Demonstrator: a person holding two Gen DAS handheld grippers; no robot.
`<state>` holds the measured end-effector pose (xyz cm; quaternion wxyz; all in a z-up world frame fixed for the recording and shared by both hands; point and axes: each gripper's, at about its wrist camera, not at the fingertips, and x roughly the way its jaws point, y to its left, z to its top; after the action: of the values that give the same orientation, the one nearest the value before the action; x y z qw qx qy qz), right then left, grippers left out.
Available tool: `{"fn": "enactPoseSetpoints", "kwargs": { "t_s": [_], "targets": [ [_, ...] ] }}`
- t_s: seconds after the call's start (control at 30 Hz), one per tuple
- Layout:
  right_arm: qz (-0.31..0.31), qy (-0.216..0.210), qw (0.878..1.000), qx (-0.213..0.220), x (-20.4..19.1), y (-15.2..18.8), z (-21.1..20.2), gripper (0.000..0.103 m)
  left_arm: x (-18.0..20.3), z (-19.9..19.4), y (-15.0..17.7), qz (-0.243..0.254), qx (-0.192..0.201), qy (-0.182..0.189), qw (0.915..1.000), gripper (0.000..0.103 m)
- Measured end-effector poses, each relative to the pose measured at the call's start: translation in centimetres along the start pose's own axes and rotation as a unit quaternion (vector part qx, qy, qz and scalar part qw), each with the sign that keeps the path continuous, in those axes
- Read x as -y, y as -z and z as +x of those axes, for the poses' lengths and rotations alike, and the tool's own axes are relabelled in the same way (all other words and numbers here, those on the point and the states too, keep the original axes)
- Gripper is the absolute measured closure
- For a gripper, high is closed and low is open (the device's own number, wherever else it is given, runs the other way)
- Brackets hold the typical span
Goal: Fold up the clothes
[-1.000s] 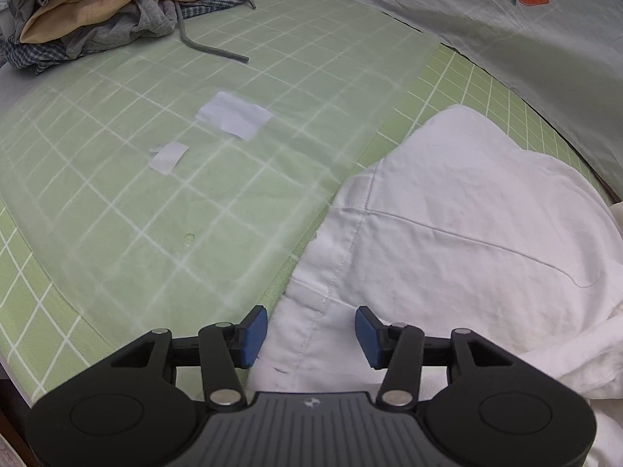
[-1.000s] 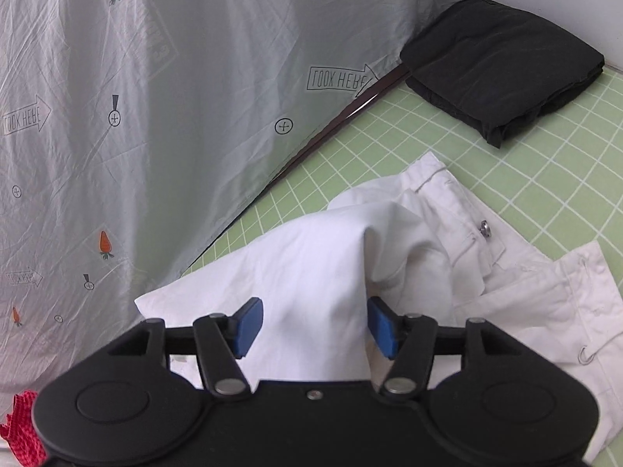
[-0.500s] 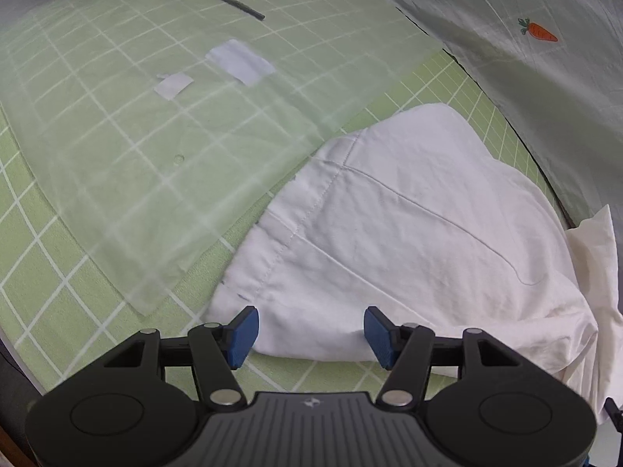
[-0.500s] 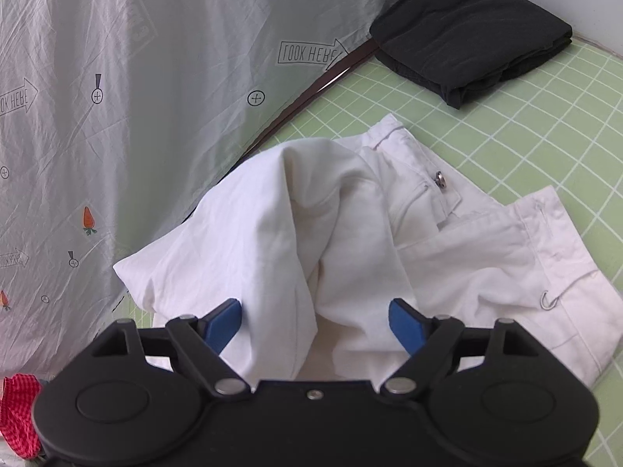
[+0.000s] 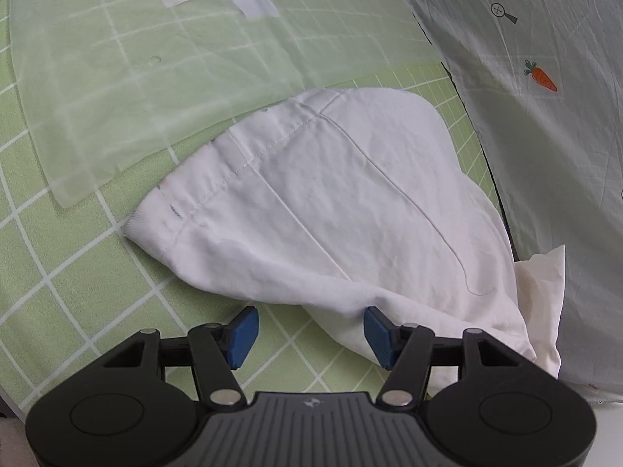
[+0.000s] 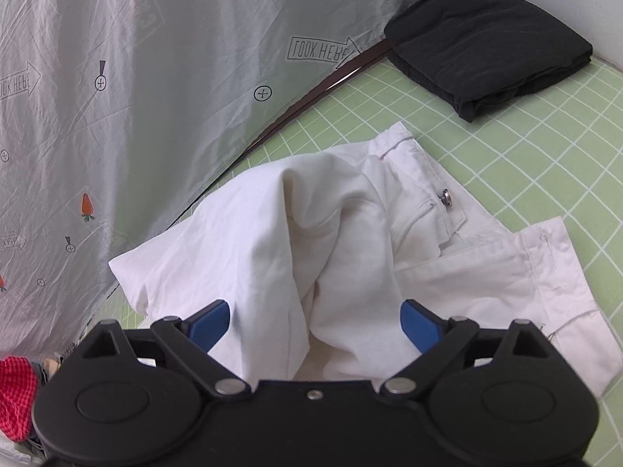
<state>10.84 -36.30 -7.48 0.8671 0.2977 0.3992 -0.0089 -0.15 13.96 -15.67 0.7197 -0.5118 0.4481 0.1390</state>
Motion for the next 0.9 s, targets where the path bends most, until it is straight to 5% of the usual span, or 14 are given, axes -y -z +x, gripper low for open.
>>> {"fn": "enactPoseSetpoints", "kwargs": {
  "t_s": [0.17, 0.23, 0.37, 0.67, 0.9],
  "targets": [
    [-0.010, 0.004, 1.000, 0.004, -0.3, -0.2, 0.2, 0.007, -0.3, 0.4, -1.2, -0.054, 0.001, 0.009, 0.9985, 0.044],
    [-0.010, 0.007, 1.000, 0.007, -0.4, -0.1, 0.2, 0.007, 0.4, 0.6, -1.8, -0.045, -0.008, -0.012, 0.9989, 0.069],
    [-0.009, 0.009, 1.000, 0.026, -0.4, 0.2, -0.5, 0.007, 2.3, 0.1, -2.3, 0.008, -0.001, -0.049, 0.9988, 0.092],
    [-0.018, 0.017, 0.999, 0.049, -1.7, 0.6, -1.1, 0.007, 6.4, -3.9, -2.3, 0.150, 0.074, -0.083, 0.9825, 0.097],
    [-0.006, 0.018, 0.998, 0.067, -3.1, 0.3, -1.0, 0.007, 6.8, -7.6, -4.7, 0.170, 0.131, -0.072, 0.9741, 0.099]
  ]
}}
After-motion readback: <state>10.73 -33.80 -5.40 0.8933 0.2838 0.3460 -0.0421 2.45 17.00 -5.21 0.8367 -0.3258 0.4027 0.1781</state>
